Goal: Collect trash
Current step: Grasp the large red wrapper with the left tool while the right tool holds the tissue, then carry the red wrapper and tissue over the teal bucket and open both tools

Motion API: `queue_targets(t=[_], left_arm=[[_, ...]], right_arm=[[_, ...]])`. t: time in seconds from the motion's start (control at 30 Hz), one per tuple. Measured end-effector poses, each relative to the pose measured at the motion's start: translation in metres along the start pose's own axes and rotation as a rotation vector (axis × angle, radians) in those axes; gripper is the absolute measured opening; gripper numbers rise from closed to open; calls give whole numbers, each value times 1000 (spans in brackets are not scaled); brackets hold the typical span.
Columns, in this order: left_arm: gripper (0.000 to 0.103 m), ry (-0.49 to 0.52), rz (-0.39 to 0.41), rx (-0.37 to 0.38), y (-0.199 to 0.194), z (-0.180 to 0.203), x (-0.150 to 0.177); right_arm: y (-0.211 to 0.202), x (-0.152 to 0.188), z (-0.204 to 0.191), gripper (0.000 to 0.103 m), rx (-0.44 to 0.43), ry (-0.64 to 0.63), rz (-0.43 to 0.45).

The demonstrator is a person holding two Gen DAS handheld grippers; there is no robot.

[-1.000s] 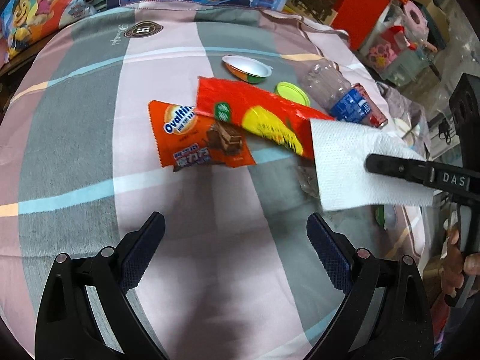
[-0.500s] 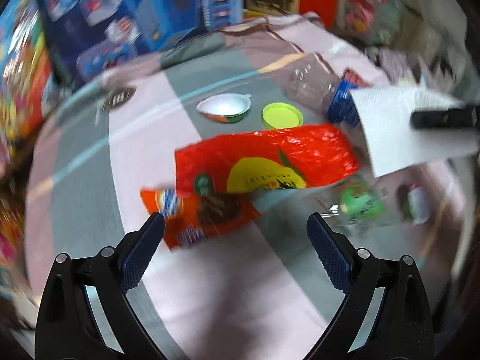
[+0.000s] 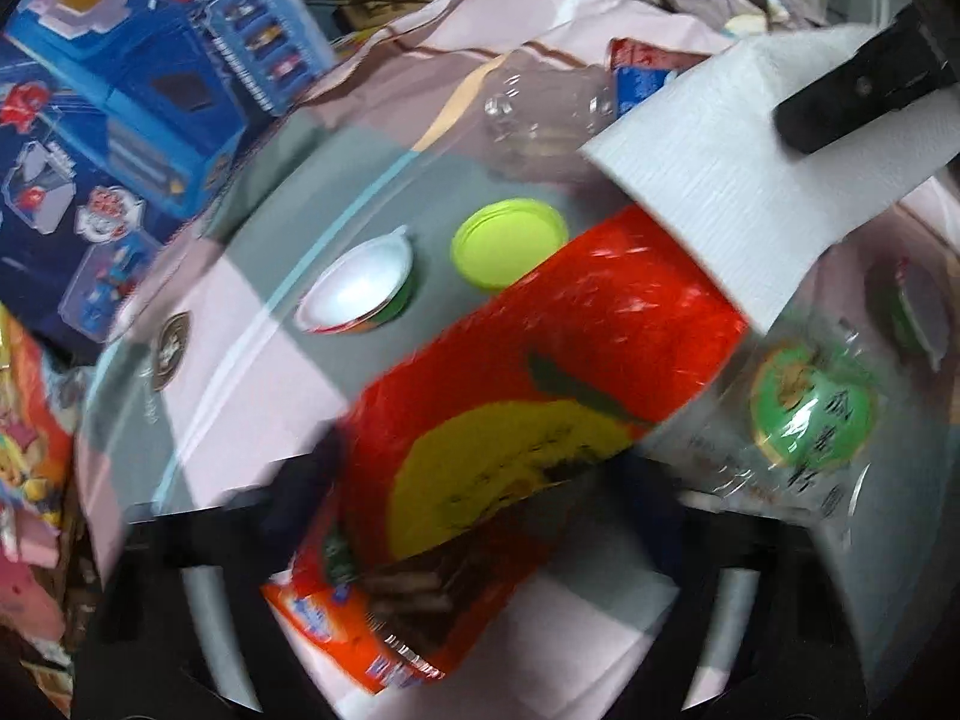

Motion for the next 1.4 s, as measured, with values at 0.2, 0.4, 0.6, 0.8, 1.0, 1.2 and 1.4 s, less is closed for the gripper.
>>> queue_targets(t=[0.2,0.4,0.6,0.8,1.0,1.2,1.4], left_arm=[[13,-132,20,119,-11,-8,-2],[9,-349,17,210,-38,-26,-2],[6,-467,52,270,-77,-30,-8],[6,-458,82,297,-100,-6,-28],[6,-393,73,332,-103,39,-53],[15,-349,-59,294,-68,67,-42],[50,-352,-141,266,-47,73,-26]], right_arm=[[-1,-4,1,6,-2,2,20],[-30,-8,6,6,-34,13,91],[-63,-5,20,6,-57,39,160],[-92,7,50,6,-82,95,220],[-113,23,81,6,-87,140,254],[-111,39,99,6,-96,164,227],[-105,44,105,6,-111,182,216]])
Point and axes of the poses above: each gripper's, at about its wrist camera, not at the fingertips, and y roughly the way its jaws point, z to its right, x to its underside, the point moved 2 cm from there along y, roughly the way its jaws point, and after that the axes turned 5 degrees about -x, right-handed, at the moved point
